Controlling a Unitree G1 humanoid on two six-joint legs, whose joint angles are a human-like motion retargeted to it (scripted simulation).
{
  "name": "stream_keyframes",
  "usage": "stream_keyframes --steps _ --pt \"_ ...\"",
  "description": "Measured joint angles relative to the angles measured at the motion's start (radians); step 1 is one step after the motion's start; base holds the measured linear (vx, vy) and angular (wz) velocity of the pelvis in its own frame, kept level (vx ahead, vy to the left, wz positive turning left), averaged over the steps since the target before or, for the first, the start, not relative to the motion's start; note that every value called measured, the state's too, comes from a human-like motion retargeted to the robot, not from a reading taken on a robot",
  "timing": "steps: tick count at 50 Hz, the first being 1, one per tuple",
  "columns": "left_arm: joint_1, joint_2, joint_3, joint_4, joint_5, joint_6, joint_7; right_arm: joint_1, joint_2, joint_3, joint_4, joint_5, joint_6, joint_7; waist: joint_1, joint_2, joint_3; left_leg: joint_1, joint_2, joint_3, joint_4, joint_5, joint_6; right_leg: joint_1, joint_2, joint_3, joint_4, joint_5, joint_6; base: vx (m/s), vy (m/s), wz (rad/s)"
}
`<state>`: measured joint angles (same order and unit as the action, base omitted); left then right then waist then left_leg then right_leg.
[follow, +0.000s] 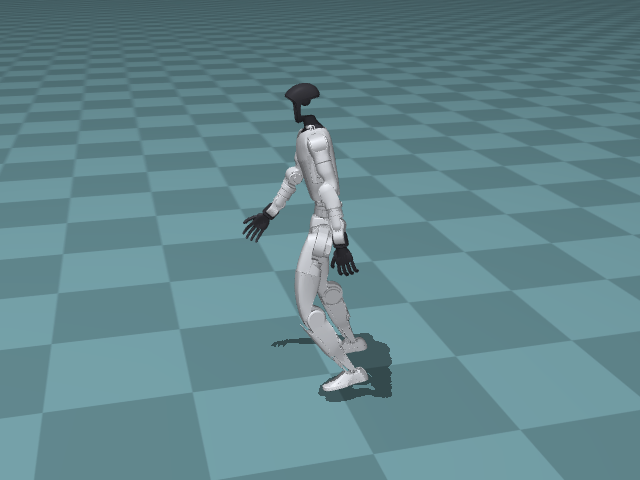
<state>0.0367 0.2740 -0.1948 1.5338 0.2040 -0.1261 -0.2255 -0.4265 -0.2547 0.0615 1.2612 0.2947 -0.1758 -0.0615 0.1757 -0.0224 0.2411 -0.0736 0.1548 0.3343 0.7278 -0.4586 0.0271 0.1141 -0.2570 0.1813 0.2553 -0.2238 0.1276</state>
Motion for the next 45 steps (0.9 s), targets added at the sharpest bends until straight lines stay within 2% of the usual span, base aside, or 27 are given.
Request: stream_keyframes --steps 2,5,7,8,10,13,15,16,17,20,25,27,30,32,34,38,40,43,45 --pt "0.027 0.021 0.023 0.04 -0.075 -0.019 0.007 -0.004 0.01 0.019 -0.046 0.018 -0.025 -0.002 0.037 -0.007 0.013 0.013 0.004 0.036 -0.209 -0.001 0.008 0.033 0.0 0.006 -0.012 -0.002 0.019 0.57 0.19 -0.41" --pt "0.051 0.058 0.063 0.08 -0.172 -0.038 0.028 -0.007 0.014 0.048 -0.069 -0.011 -0.039 0.003 0.083 -0.002 0.025 0.043 0.015 0.062 -0.482 0.124 0.016 0.072 0.023 0.012 0.011 -0.014 0.028 0.58 0.25 -0.25" --pt "0.053 0.078 0.083 0.089 -0.175 -0.027 0.039 0.0 0.009 0.062 -0.054 -0.035 -0.026 0.016 0.105 -0.008 0.026 0.065 0.007 0.019 -0.524 0.187 0.02 0.071 0.034 0.025 0.078 -0.011 0.024 0.58 0.29 -0.1" --pt "0.047 0.087 0.088 0.089 -0.173 -0.021 0.044 0.005 0.005 0.066 -0.042 -0.044 -0.019 0.021 0.112 -0.016 0.027 0.078 -0.001 0.005 -0.518 0.179 0.025 0.062 0.035 0.032 0.13 0.0 0.027 0.58 0.32 0.08" --pt "0.023 0.1 0.085 0.084 -0.17 -0.017 0.054 0.026 0.0 0.063 -0.012 -0.063 -0.011 0.026 0.117 -0.034 0.028 0.105 -0.015 -0.009 -0.496 0.134 0.033 0.021 0.041 0.043 0.275 0.05 0.039 0.59 0.34 0.27" --pt "-0.048 0.112 0.043 0.065 -0.165 -0.02 0.087 0.083 -0.004 0.03 0.036 -0.1 0.001 0.016 0.104 -0.056 0.019 0.141 -0.032 -0.029 -0.474 0.088 0.038 -0.097 0.05 0.023 0.561 0.186 0.042 0.59 0.31 0.54" --pt "-0.115 0.115 0.008 0.047 -0.146 -0.015 0.119 0.134 -0.005 -0.004 0.064 -0.126 0.016 0.01 0.086 -0.067 0.007 0.158 -0.039 -0.05 -0.463 0.071 0.038 -0.186 0.036 -0.034 0.729 0.305 0.025 0.59 0.24 0.75" --pt "-0.155 0.114 -0.005 0.038 -0.127 -0.009 0.134 0.161 -0.006 -0.023 0.077 -0.139 0.025 0.012 0.075 -0.07 0.001 0.168 -0.041 -0.062 -0.463 0.065 0.032 -0.228 0.009 -0.082 0.793 0.318 -0.002 0.59 0.2 0.8" --pt "-0.196 0.112 -0.016 0.028 -0.107 -0.002 0.147 0.187 -0.007 -0.04 0.092 -0.15 0.033 0.017 0.063 -0.071 -0.004 0.181 -0.042 -0.073 -0.465 0.06 0.025 -0.266 -0.015 -0.127 0.848 0.309 -0.03 0.59 0.18 0.82" --pt "-0.33 0.094 -0.031 -0.004 -0.053 0.013 0.161 0.253 -0.012 -0.078 0.143 -0.186 0.054 0.058 0.017 -0.066 -0.013 0.236 -0.039 -0.112 -0.495 0.056 -0.008 -0.344 -0.043 -0.213 0.919 0.167 -0.083 0.6 0.11 0.85" --pt "-0.522 0.038 -0.056 -0.082 -0.058 0.014 0.132 0.31 -0.038 -0.098 0.237 -0.259 0.086 0.154 -0.076 -0.044 -0.017 0.353 -0.031 -0.166 -0.565 0.069 -0.028 -0.418 0.026 -0.205 0.732 0.007 -0.07 0.61 0.0 0.69" --pt "-0.581 0.017 -0.081 -0.131 -0.084 0.008 0.139 0.319 -0.055 -0.107 0.256 -0.268 0.095 0.167 -0.121 -0.034 -0.015 0.389 -0.031 -0.19 -0.575 0.07 -0.032 -0.416 0.034 -0.2 0.547 -0.001 -0.062 0.63 -0.08 0.66" --pt "-0.657 -0.003 -0.138 -0.232 -0.131 -0.009 0.185 0.322 -0.081 -0.13 0.263 -0.244 0.107 0.151 -0.186 -0.022 0.007 0.423 -0.031 -0.236 -0.54 0.053 -0.034 -0.354 0.031 -0.182 0.182 0.084 -0.042 0.62 -0.14 0.67" --pt "-0.686 -0.005 -0.168 -0.307 -0.124 -0.017 0.212 0.323 -0.089 -0.129 0.254 -0.199 0.106 0.132 -0.197 -0.01 0.023 0.418 -0.025 -0.249 -0.459 0.039 -0.028 -0.334 0.036 -0.161 0.165 0.075 -0.045 0.6 -0.19 0.17" --pt "-0.698 -0.01 -0.18 -0.371 -0.108 -0.023 0.219 0.312 -0.092 -0.095 0.248 -0.133 0.094 0.121 -0.193 0.001 0.043 0.371 -0.015 -0.257 -0.295 0.037 -0.02 -0.311 0.041 -0.16 0.211 0.007 -0.06 0.58 -0.21 -0.17" --pt "-0.65 -0.033 -0.167 -0.446 -0.194 -0.019 0.184 0.237 -0.105 0.017 0.266 -0.091 0.097 0.091 -0.182 0.038 0.052 0.131 0.03 -0.263 0.204 0.073 -0.014 -0.278 0.066 -0.168 0.227 -0.063 -0.099 0.54 -0.15 -0.3" --pt "-0.593 -0.045 -0.151 -0.447 -0.206 -0.015 0.175 0.172 -0.115 0.059 0.283 -0.123 0.099 0.073 -0.175 0.057 0.052 0.048 0.064 -0.222 0.358 0.054 -0.001 -0.289 0.076 -0.173 0.287 -0.081 -0.094 0.57 -0.06 -0.53" --pt "-0.487 -0.055 -0.134 -0.398 -0.134 0.017 0.118 0.057 -0.122 0.066 0.282 -0.175 0.12 0.061 -0.148 0.053 0.045 -0.028 0.069 -0.107 0.414 -0.005 0.047 -0.232 0.063 -0.127 0.194 -0.06 -0.096 0.55 0.06 -0.66" --pt "-0.404 -0.055 -0.137 -0.348 -0.061 0.032 0.094 0.0 -0.116 0.04 0.247 -0.175 0.118 0.034 -0.127 0.049 0.046 -0.054 0.053 -0.054 0.363 -0.005 0.047 -0.193 0.052 -0.109 0.159 -0.033 -0.092 0.56 0.12 -0.55"
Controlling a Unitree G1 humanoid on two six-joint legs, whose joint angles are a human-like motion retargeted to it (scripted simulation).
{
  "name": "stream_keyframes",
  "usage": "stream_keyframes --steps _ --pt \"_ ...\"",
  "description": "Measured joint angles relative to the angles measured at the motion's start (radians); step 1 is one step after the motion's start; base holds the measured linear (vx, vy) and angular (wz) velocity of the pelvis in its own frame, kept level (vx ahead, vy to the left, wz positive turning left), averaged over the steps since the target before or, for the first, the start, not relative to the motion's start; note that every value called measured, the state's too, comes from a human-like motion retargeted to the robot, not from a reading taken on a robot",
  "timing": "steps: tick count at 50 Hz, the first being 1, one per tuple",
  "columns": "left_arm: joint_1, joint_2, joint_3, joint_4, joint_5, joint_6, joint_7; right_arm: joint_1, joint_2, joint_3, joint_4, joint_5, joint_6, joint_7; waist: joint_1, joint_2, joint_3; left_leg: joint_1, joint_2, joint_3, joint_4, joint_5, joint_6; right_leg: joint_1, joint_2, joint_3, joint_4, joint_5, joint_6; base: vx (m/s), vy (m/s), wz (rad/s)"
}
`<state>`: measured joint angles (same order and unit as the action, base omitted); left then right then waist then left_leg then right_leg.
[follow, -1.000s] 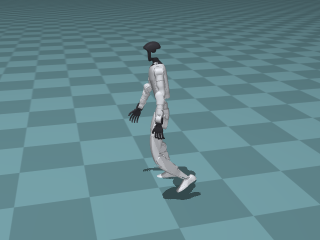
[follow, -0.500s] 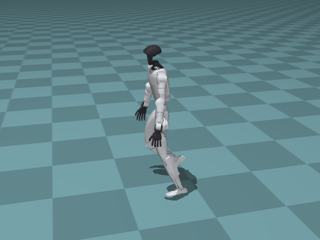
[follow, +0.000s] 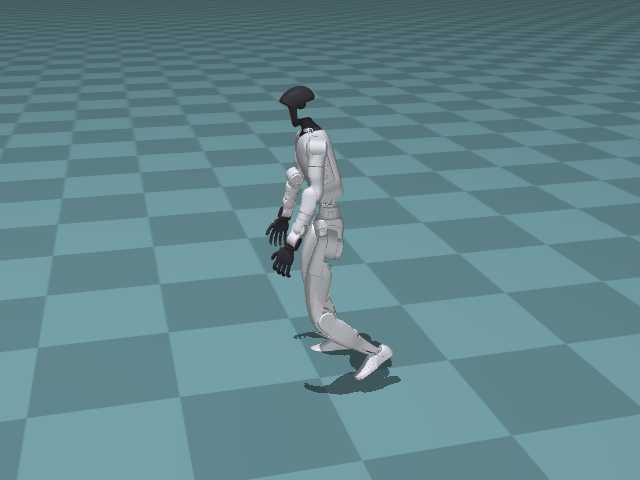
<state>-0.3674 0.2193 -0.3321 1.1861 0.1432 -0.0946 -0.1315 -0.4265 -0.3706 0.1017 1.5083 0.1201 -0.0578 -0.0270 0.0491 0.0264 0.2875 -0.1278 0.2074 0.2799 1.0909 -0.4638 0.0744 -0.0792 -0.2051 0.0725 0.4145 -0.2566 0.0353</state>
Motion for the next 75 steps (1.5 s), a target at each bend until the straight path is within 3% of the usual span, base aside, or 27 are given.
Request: stream_keyframes --steps 6,10,12,15,19,25,30,35,37,38,40,42,45,48,54,60,63,65,67,71,75 --pt "0.208 0.025 -0.02 0.181 -0.041 -0.02 0.005 -0.046 0.061 -0.038 -0.26 0.227 -0.112 -0.125 0.103 -0.042 0.01 -0.035 -0.051 0.175 -0.46 0.038 -0.023 0.083 -0.054 0.002 -0.027 0.055 0.057 0.57 0.19 -0.13" --pt "0.296 0.064 0.025 0.279 -0.179 -0.057 0.036 -0.038 0.078 -0.023 -0.382 0.299 -0.177 -0.145 0.183 -0.036 0.03 0.026 -0.063 0.345 -0.873 0.178 -0.034 0.183 -0.045 -0.018 -0.059 0.063 0.082 0.64 0.29 0.2" --pt "0.327 0.082 0.051 0.319 -0.186 -0.056 0.022 -0.027 0.073 -0.017 -0.383 0.295 -0.169 -0.111 0.218 -0.042 0.039 0.066 -0.086 0.318 -0.896 0.174 -0.025 0.216 -0.058 -0.019 -0.013 0.08 0.081 0.67 0.36 0.28" --pt "0.347 0.105 0.088 0.363 -0.157 -0.048 -0.015 0.0 0.062 -0.022 -0.332 0.254 -0.139 -0.043 0.251 -0.053 0.048 0.132 -0.119 0.272 -0.853 0.084 -0.016 0.204 -0.081 -0.005 0.166 0.151 0.082 0.67 0.41 0.48" --pt "0.321 0.124 0.128 0.37 -0.099 -0.015 -0.033 0.077 0.061 -0.044 -0.237 0.094 -0.078 -0.011 0.239 -0.06 0.029 0.173 -0.156 0.207 -0.803 0.027 -0.012 0.035 -0.097 -0.011 0.555 0.309 0.055 0.64 0.37 0.94" --pt "0.215 0.101 0.152 0.247 -0.017 0.007 0.0 0.221 0.072 -0.13 -0.126 -0.102 -0.033 0.042 0.127 -0.025 -0.021 0.238 -0.191 0.054 -0.84 0.054 -0.031 -0.172 -0.086 -0.103 0.737 0.186 -0.024 0.6 0.26 1.43" --pt "0.138 0.071 0.051 -0.011 -0.058 -0.029 0.057 0.298 0.06 -0.164 -0.022 -0.1 -0.013 0.108 0.01 0.018 -0.038 0.321 -0.201 -0.113 -0.932 0.115 -0.07 -0.237 -0.021 -0.136 0.441 0.111 -0.003 0.59 0.1 1.75" --pt "0.072 0.088 -0.077 -0.33 -0.186 -0.085 0.13 0.326 0.047 -0.131 0.049 -0.058 0.009 0.115 -0.064 0.015 0.013 0.438 -0.226 -0.265 -0.955 0.112 -0.108 -0.115 0.0 -0.024 -0.24 0.186 0.07 0.64 -0.07 1.58" --pt "0.054 0.089 -0.107 -0.409 -0.214 -0.114 0.141 0.337 0.049 -0.108 0.054 -0.053 0.01 0.121 -0.067 -0.001 0.034 0.474 -0.243 -0.3 -0.912 0.09 -0.099 -0.077 -0.007 0.081 -0.336 0.302 0.118 0.65 -0.15 1.11" --pt "0.045 0.088 -0.116 -0.437 -0.219 -0.119 0.14 0.334 0.049 -0.089 0.053 -0.034 0.007 0.122 -0.063 0.0 0.045 0.48 -0.242 -0.305 -0.871 0.079 -0.094 -0.06 -0.009 0.091 -0.317 0.301 0.124 0.63 -0.16 0.9" --pt "0.039 0.077 -0.123 -0.464 -0.208 -0.113 0.136 0.322 0.052 -0.019 0.046 0.023 -0.008 0.114 -0.061 0.007 0.069 0.466 -0.225 -0.299 -0.733 0.059 -0.085 -0.024 -0.012 0.05 -0.221 0.198 0.1 0.61 -0.16 0.95" --pt "0.059 0.058 -0.112 -0.456 -0.209 -0.086 0.137 0.303 0.058 0.078 0.029 0.055 -0.017 0.064 -0.078 0.007 0.075 0.377 -0.196 -0.263 -0.487 0.039 -0.079 -0.001 -0.022 -0.016 -0.124 0.127 0.069 0.56 -0.18 1.27" --pt "0.115 0.036 -0.064 -0.413 -0.281 -0.045 0.147 0.261 0.057 0.182 -0.026 0.025 -0.021 -0.06 -0.085 0.005 0.033 0.177 -0.095 -0.109 -0.14 -0.003 -0.047 -0.024 -0.034 -0.095 -0.036 0.073 0.036 0.5 -0.15 1.15" --pt "0.195 0.026 0.007 -0.323 -0.37 -0.043 0.149 0.231 0.05 0.197 -0.109 0.061 -0.06 -0.139 -0.03 -0.022 -0.006 0.096 -0.034 0.08 -0.059 -0.061 -0.005 -0.006 -0.061 -0.13 -0.047 0.068 0.039 0.51 -0.05 0.51" --pt "0.281 0.056 0.207 -0.009 -0.482 -0.047 0.176 0.178 0.023 0.079 -0.239 0.277 -0.12 -0.14 0.123 -0.061 -0.02 0.057 -0.1 0.273 -0.398 -0.004 -0.057 0.085 -0.103 -0.157 -0.109 0.15 0.061 0.5 0.12 0.22" --pt "0.288 0.133 0.362 0.28 -0.533 -0.062 0.269 0.091 -0.048 0.033 -0.297 0.174 -0.14 -0.196 0.185 -0.018 0.008 0.109 -0.125 0.594 -0.891 0.152 -0.058 0.15 -0.089 -0.222 -0.03 0.173 0.078 0.46 0.28 0.64" --pt "0.263 0.149 0.332 0.375 -0.466 -0.013 0.218 0.061 -0.082 0.023 -0.316 0.139 -0.113 -0.178 0.187 -0.007 0.023 0.147 -0.175 0.524 -0.94 0.113 -0.03 0.064 -0.127 -0.205 0.216 0.212 0.056 0.42 0.36 0.94" --pt "0.25 0.154 0.28 0.398 -0.348 0.016 0.153 0.059 -0.093 0.014 -0.324 0.169 -0.108 -0.16 0.16 -0.028 0.026 0.117 -0.178 0.465 -0.809 0.023 -0.042 -0.049 -0.195 -0.191 0.471 0.274 0.041 0.43 0.33 1.36" --pt "0.225 0.155 0.227 0.363 -0.27 0.038 0.089 0.069 -0.094 -0.02 -0.318 0.116 -0.069 -0.098 0.159 -0.006 0.024 0.164 -0.217 0.399 -0.92 0.047 -0.041 -0.124 -0.168 -0.15 0.598 0.346 0.01 0.44 0.28 1.47" --pt "0.178 0.164 0.136 0.203 -0.058 0.02 0.033 0.146 -0.081 -0.066 -0.289 0.078 -0.065 -0.04 0.097 0.005 0.013 0.155 -0.231 0.238 -0.817 0.022 -0.053 -0.242 -0.083 -0.079 0.767 0.241 0.025 0.46 0.16 2.29" --pt "0.121 0.149 0.082 -0.031 0.008 0.003 0.038 0.226 -0.06 -0.085 -0.227 -0.076 -0.036 0.06 0.048 0.048 0.015 0.22 -0.252 0.045 -0.86 0.082 -0.062 -0.272 -0.027 -0.12 0.654 0.154 -0.03 0.48 0.1 2.57"
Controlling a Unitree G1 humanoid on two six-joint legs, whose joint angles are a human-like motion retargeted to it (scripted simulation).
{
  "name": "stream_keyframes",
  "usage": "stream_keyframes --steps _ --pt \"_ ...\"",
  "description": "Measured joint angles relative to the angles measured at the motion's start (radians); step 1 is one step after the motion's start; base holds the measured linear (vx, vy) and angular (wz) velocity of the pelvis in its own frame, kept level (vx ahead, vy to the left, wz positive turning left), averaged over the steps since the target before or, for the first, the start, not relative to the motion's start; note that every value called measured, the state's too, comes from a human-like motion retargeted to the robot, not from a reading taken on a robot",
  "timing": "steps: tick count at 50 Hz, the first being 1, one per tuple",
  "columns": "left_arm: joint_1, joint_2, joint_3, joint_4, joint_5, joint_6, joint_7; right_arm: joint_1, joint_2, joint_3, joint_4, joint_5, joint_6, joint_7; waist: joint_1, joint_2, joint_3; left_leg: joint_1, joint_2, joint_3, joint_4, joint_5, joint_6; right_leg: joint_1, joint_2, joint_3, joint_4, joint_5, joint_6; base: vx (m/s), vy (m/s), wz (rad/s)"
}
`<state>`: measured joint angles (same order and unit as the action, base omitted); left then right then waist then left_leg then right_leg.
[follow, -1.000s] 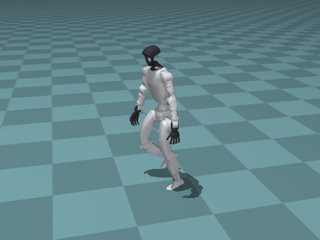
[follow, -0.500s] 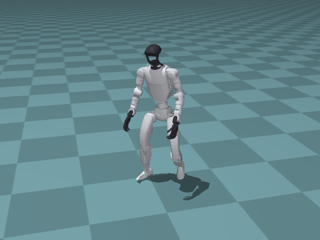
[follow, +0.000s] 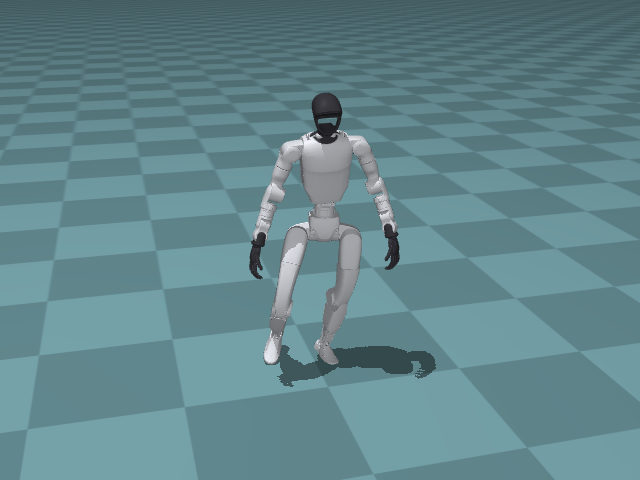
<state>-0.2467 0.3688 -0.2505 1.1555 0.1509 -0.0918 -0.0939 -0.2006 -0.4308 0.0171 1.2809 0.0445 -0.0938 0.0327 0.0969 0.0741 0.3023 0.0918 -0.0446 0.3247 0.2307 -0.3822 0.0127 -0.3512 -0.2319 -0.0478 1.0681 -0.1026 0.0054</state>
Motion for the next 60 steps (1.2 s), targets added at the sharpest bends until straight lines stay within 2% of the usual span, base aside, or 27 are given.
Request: stream_keyframes --steps 2,5,8,10,12,13,15,17,20,22,25,27,30,32,34,37,40,41,43,44,45,47,50,53,55,57,60 --pt "-0.013 -0.004 -0.047 -0.127 0.007 -0.013 0.019 0.041 0.015 0.022 0.027 -0.012 0.01 0.039 -0.037 0.009 -0.012 0.002 -0.008 -0.098 0.026 0.013 -0.013 -0.008 0.004 -0.029 -0.134 -0.027 0.001 0.48 0.02 2.85" --pt "-0.03 -0.01 -0.098 -0.319 -0.024 -0.027 0.02 0.083 0.031 0.045 0.057 -0.042 0.03 0.132 -0.074 0.033 -0.018 0.057 -0.017 -0.251 -0.044 0.059 -0.037 0.037 0.041 -0.023 -0.495 -0.023 0.018 0.48 -0.05 2.75" --pt "-0.028 -0.007 -0.126 -0.473 -0.091 -0.064 0.017 0.112 0.04 0.075 0.076 -0.038 0.034 0.19 -0.108 0.021 0.004 0.146 -0.042 -0.389 -0.082 0.056 -0.053 0.136 0.044 0.099 -0.891 0.01 0.089 0.54 -0.15 2.63" --pt "-0.015 -0.008 -0.125 -0.536 -0.138 -0.1 0.028 0.116 0.041 0.09 0.1 -0.045 0.027 0.197 -0.113 0.005 0.026 0.21 -0.058 -0.459 -0.091 0.038 -0.049 0.195 0.029 0.196 -1.021 0.119 0.155 0.55 -0.21 2.1" --pt "0.01 -0.019 -0.112 -0.553 -0.168 -0.113 0.06 0.102 0.037 0.109 0.144 -0.022 0.02 0.15 -0.094 0.005 0.034 0.236 -0.052 -0.483 -0.051 0.015 -0.044 0.233 0.016 0.179 -0.98 0.127 0.166 0.51 -0.24 1.57" --pt "0.023 -0.025 -0.103 -0.545 -0.17 -0.112 0.086 0.083 0.035 0.123 0.177 0.0 0.017 0.11 -0.083 0.009 0.041 0.237 -0.044 -0.477 -0.008 0.005 -0.046 0.252 0.012 0.143 -0.941 0.08 0.15 0.48 -0.25 1.62" --pt "0.069 -0.041 -0.081 -0.499 -0.164 -0.118 0.143 0.039 0.04 0.179 0.258 0.065 -0.011 -0.014 -0.096 0.004 0.043 0.149 -0.023 -0.393 0.261 -0.059 -0.046 0.286 -0.013 0.049 -0.847 -0.019 0.111 0.45 -0.26 1.83" --pt "0.084 -0.059 -0.051 -0.405 -0.15 -0.031 0.187 -0.034 0.05 0.228 0.331 0.047 0.034 -0.09 -0.057 -0.01 0.034 0.092 0.016 -0.259 0.369 -0.05 -0.041 0.291 -0.027 -0.001 -0.797 -0.051 0.077 0.39 -0.28 1.39" --pt "0.128 -0.061 0.005 -0.255 -0.132 0.046 0.165 -0.102 0.067 0.245 0.356 -0.016 0.074 -0.147 -0.007 -0.059 -0.006 -0.015 0.124 0.063 0.589 -0.107 0.016 0.312 -0.079 -0.09 -0.778 -0.086 0.086 0.39 -0.23 1.53" --pt "0.142 -0.04 0.067 -0.126 -0.143 0.03 0.162 -0.136 0.08 0.216 0.318 -0.006 0.046 -0.195 0.021 -0.069 -0.041 -0.121 0.208 0.16 0.756 -0.128 0.01 0.337 -0.078 -0.165 -0.785 -0.11 0.093 0.44 -0.14 1.49" --pt "0.177 -0.005 0.158 0.054 -0.21 -0.015 0.16 -0.154 0.09 0.186 0.212 0.106 -0.038 -0.234 0.083 -0.072 -0.075 -0.232 0.232 0.141 0.802 -0.111 -0.052 0.411 -0.045 -0.251 -0.834 -0.117 0.088 0.43 -0.1 1.02" --pt "0.165 0.018 0.235 0.185 -0.218 0.019 0.131 -0.193 0.095 0.2 0.141 0.194 -0.048 -0.178 0.167 -0.121 -0.073 -0.171 0.152 0.195 0.528 -0.12 -0.032 0.425 -0.065 -0.234 -0.857 -0.091 0.093 0.38 -0.07 0.21" --pt "0.174 0.059 0.328 0.331 -0.365 -0.001 0.185 -0.256 0.073 0.173 0.044 0.226 -0.076 -0.216 0.213 -0.146 -0.052 -0.134 0.145 0.324 0.285 -0.092 -0.009 0.475 -0.075 -0.273 -0.85 -0.093 0.121 0.4 0.04 0.71" --pt "0.199 0.069 0.357 0.401 -0.414 -0.016 0.2 -0.295 0.053 0.153 -0.001 0.217 -0.094 -0.244 0.218 -0.136 -0.052 -0.132 0.163 0.378 0.179 -0.055 -0.004 0.5 -0.059 -0.31 -0.821 -0.101 0.124 0.39 0.12 0.77" --pt "0.217 0.061 0.35 0.451 -0.454 -0.022 0.183 -0.335 0.037 0.142 -0.03 0.2 -0.091 -0.246 0.237 -0.127 -0.051 -0.088 0.136 0.367 0.021 0.007 0.005 0.495 -0.05 -0.311 -0.762 -0.097 0.106 0.38 0.15 0.39" --pt "0.247 0.022 0.286 0.471 -0.415 -0.01 0.103 -0.357 0.017 0.115 -0.056 0.255 -0.102 -0.222 0.241 -0.113 -0.049 -0.023 0.124 0.295 -0.059 0.018 0.005 0.443 -0.071 -0.306 -0.56 -0.071 0.054 0.39 0.21 0.6" --pt "0.252 -0.018 0.194 0.444 -0.316 0.006 -0.014 -0.327 0.007 0.072 -0.073 0.307 -0.1 -0.164 0.224 -0.107 -0.055 0.014 0.115 0.241 -0.103 0.014 -0.012 0.293 -0.128 -0.269 -0.222 0.024 -0.015 0.38 0.23 0.96" --pt "0.233 -0.019 0.216 0.432 -0.373 0.014 -0.059 -0.302 0.005 0.053 -0.077 0.315 -0.086 -0.136 0.214 -0.112 -0.057 0.016 0.102 0.215 -0.106 0.008 -0.009 0.233 -0.145 -0.237 -0.123 0.077 -0.024 0.39 0.2 1.34" --pt "0.194 -0.023 0.211 0.403 -0.395 0.022 -0.111 -0.25 0.009 0.019 -0.077 0.304 -0.059 -0.097 0.181 -0.122 -0.058 0.019 0.086 0.15 -0.098 -0.004 -0.002 0.129 -0.126 -0.146 0.023 0.144 -0.005 0.42 0.14 1.72" --pt "0.173 -0.027 0.186 0.386 -0.343 0.023 -0.115 -0.222 0.015 0.0 -0.071 0.281 -0.047 -0.083 0.162 -0.122 -0.057 0.021 0.087 0.115 -0.089 -0.009 -0.002 0.091 -0.092 -0.099 0.064 0.136 0.013 0.44 0.08 1.91" --pt "0.15 -0.031 0.157 0.369 -0.272 0.024 -0.112 -0.194 0.022 -0.02 -0.062 0.253 -0.037 -0.069 0.143 -0.118 -0.056 0.023 0.091 0.08 -0.079 -0.014 -0.005 0.056 -0.053 -0.055 0.095 0.112 0.032 0.46 0.06 2.01" --pt "0.116 -0.044 0.082 0.329 -0.043 0.019 -0.069 -0.134 0.04 -0.049 -0.028 0.207 -0.025 -0.05 0.092 -0.125 -0.063 -0.018 0.096 0.014 0.036 -0.057 -0.007 -0.008 -0.051 -0.033 0.131 0.081 0.049 0.48 0.05 1.93" --pt "0.039 -0.064 0.068 0.251 -0.013 0.026 -0.063 -0.075 0.063 -0.087 0.04 0.086 0.022 0.055 0.053 -0.088 -0.077 0.029 0.108 -0.07 -0.043 -0.025 -0.014 -0.057 -0.024 -0.045 0.023 0.026 -0.009 0.46 0.02 1.42" --pt "-0.02 -0.081 0.021 0.137 -0.042 0.013 -0.055 -0.04 0.07 -0.08 0.1 0.039 0.037 0.133 -0.01 -0.06 -0.081 0.062 0.119 -0.15 -0.079 -0.01 -0.02 -0.05 -0.017 -0.082 -0.213 -0.039 -0.028 0.47 -0.04 1.51" --pt "-0.047 -0.082 -0.027 0.032 -0.093 0.0 -0.041 -0.031 0.066 -0.06 0.131 0.033 0.041 0.16 -0.055 -0.045 -0.073 0.088 0.122 -0.2 -0.1 -0.006 -0.028 -0.009 -0.004 -0.1 -0.449 -0.032 -0.01 0.5 -0.11 1.48" --pt "-0.063 -0.073 -0.068 -0.076 -0.147 -0.019 -0.014 -0.028 0.06 -0.039 0.152 0.031 0.045 0.151 -0.091 -0.047 -0.057 0.126 0.11 -0.236 -0.113 -0.01 -0.04 0.054 -0.003 -0.12 -0.712 -0.003 0.031 0.54 -0.17 1.23" --pt "-0.062 -0.055 -0.101 -0.211 -0.216 -0.065 0.036 -0.035 0.049 -0.018 0.181 0.012 0.043 0.102 -0.125 -0.061 -0.039 0.185 0.085 -0.27 -0.112 -0.021 -0.041 0.117 0.008 -0.031 -0.943 0.153 0.108 0.57 -0.23 0.74"
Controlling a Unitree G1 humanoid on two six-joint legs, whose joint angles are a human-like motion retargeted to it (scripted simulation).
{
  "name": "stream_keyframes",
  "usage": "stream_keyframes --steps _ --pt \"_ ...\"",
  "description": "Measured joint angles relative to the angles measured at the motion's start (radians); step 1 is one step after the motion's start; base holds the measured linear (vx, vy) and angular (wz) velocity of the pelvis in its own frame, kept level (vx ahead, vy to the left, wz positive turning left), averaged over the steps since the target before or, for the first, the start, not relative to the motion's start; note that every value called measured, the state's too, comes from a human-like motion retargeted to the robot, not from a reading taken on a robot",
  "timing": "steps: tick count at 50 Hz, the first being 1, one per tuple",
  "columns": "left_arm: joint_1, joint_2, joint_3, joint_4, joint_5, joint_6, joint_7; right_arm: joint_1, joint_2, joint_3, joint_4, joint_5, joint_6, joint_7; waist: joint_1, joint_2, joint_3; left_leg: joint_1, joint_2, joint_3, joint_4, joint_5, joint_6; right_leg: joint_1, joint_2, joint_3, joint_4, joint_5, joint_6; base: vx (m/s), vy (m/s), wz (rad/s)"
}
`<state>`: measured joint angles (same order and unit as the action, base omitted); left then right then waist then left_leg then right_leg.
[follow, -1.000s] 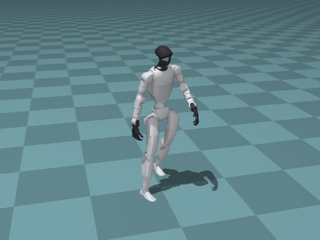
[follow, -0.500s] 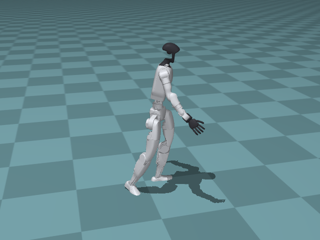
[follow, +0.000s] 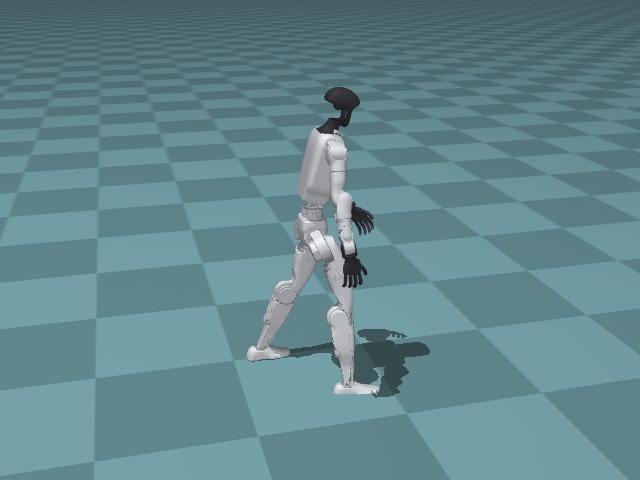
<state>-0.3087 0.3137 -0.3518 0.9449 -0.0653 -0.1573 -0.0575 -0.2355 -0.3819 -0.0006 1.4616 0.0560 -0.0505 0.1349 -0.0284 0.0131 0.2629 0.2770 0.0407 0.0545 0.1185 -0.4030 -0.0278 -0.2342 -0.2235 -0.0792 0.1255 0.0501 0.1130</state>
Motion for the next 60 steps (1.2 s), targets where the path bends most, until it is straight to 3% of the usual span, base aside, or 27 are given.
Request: stream_keyframes --steps 5,8,14,18,21,25,27,30,37,40,43,47,52,56,60 --pt "0.066 -0.008 0.049 -0.027 -0.057 -0.027 0.07 -0.084 -0.016 0.074 0.051 0.089 -0.05 -0.162 -0.015 0.03 0.021 0.035 0.031 0.011 0.154 0.032 0.007 0.095 0.019 0.013 0.078 -0.138 -0.024 0.6 -0.27 -0.02" --pt "0.136 -0.022 0.093 0.054 -0.029 0.016 0.069 -0.143 -0.006 0.105 0.05 0.151 -0.057 -0.252 -0.027 0.02 0.036 -0.032 0.047 0.071 0.428 0.068 0.005 0.181 0.015 0.02 0.084 -0.181 -0.033 0.59 -0.26 -0.22" --pt "0.278 -0.015 0.108 0.239 0.122 0.04 -0.039 -0.216 0.044 0.084 -0.061 0.222 -0.088 -0.287 0.031 -0.018 -0.026 -0.296 0.125 0.282 0.86 -0.049 0.054 0.185 -0.01 0.066 0.123 -0.248 -0.017 0.53 -0.1 -0.47" --pt "0.342 -0.008 0.125 0.37 0.243 0.052 -0.085 -0.241 0.085 0.133 -0.136 0.23 -0.101 -0.257 0.126 -0.064 -0.031 -0.344 0.087 0.326 0.712 -0.059 0.043 0.224 -0.032 0.117 0.107 -0.264 -0.005 0.53 0.04 -0.75" --pt "0.375 0.004 0.154 0.451 0.227 0.021 -0.051 -0.246 0.11 0.174 -0.168 0.206 -0.139 -0.288 0.181 -0.077 -0.027 -0.388 0.112 0.335 0.566 -0.047 0.023 0.248 -0.027 0.119 0.145 -0.305 0.007 0.54 0.12 -0.42" --pt "0.356 0.026 0.196 0.55 0.163 -0.004 -0.047 -0.265 0.133 0.193 -0.136 0.155 -0.146 -0.239 0.258 -0.091 -0.004 -0.315 0.094 0.32 0.113 0.086 0.047 0.326 -0.009 0.135 0.126 -0.31 0.014 0.55 0.17 -0.28" --pt "0.34 0.036 0.205 0.588 0.158 -0.001 -0.063 -0.258 0.139 0.192 -0.091 0.144 -0.137 -0.203 0.283 -0.096 0.003 -0.292 0.091 0.257 0.064 0.115 0.043 0.346 0.001 0.134 0.168 -0.32 0.0 0.54 0.23 -0.03" --pt "0.288 0.042 0.197 0.636 0.184 0.015 -0.091 -0.237 0.139 0.169 -0.014 0.12 -0.115 -0.154 0.297 -0.106 0.008 -0.252 0.093 0.221 0.088 0.074 0.037 0.317 0.008 0.136 0.334 -0.305 -0.015 0.53 0.28 0.27" --pt "0.082 0.022 0.068 0.622 0.269 0.046 -0.027 -0.074 0.132 0.041 0.077 0.023 -0.053 -0.169 0.25 -0.126 -0.008 -0.188 0.07 0.155 0.088 0.033 0.037 0.036 -0.018 0.097 0.919 -0.044 -0.043 0.51 0.23 0.64" --pt "-0.032 0.009 0.053 0.574 0.283 0.05 -0.007 0.003 0.132 0.003 0.09 -0.003 -0.038 -0.143 0.207 -0.118 -0.014 -0.152 0.069 0.118 0.062 0.041 0.019 -0.055 -0.043 0.043 1.013 -0.088 -0.082 0.5 0.11 0.81" --pt "-0.139 -0.009 0.047 0.51 0.261 0.045 -0.011 0.059 0.126 -0.019 0.104 -0.019 -0.027 -0.078 0.15 -0.105 -0.015 -0.111 0.07 0.073 0.029 0.058 0.014 -0.109 -0.006 0.047 0.963 -0.143 -0.075 0.5 0.03 0.87" --pt "-0.252 -0.022 0.033 0.39 0.208 0.033 0.0 0.096 0.105 -0.029 0.114 -0.009 -0.02 -0.024 0.074 -0.086 -0.011 -0.061 0.073 0.027 0.009 0.07 0.002 -0.122 0.011 0.015 0.71 -0.234 -0.069 0.51 -0.06 0.69" --pt "-0.306 -0.009 0.038 0.233 0.056 0.0 0.06 0.09 0.079 -0.02 0.095 0.046 -0.019 -0.071 0.018 -0.082 -0.002 -0.001 0.05 0.004 0.04 0.064 -0.014 -0.027 -0.001 -0.071 0.235 -0.153 -0.064 0.57 -0.16 0.14" --pt "-0.248 0.004 0.096 0.226 -0.024 -0.014 0.07 0.046 0.077 0.039 0.07 0.128 -0.053 -0.124 0.013 -0.059 0.01 0.023 0.057 0.022 0.186 0.099 -0.012 0.059 0.016 -0.045 0.253 -0.255 -0.08 0.64 -0.21 -0.54" --pt "-0.104 0.01 0.151 0.307 0.041 0.055 0.035 -0.04 0.082 0.113 0.058 0.148 -0.044 -0.171 -0.001 -0.047 0.018 -0.083 0.068 0.081 0.56 0.149 -0.001 0.152 0.017 -0.004 0.258 -0.3 -0.093 0.63 -0.16 -0.68"
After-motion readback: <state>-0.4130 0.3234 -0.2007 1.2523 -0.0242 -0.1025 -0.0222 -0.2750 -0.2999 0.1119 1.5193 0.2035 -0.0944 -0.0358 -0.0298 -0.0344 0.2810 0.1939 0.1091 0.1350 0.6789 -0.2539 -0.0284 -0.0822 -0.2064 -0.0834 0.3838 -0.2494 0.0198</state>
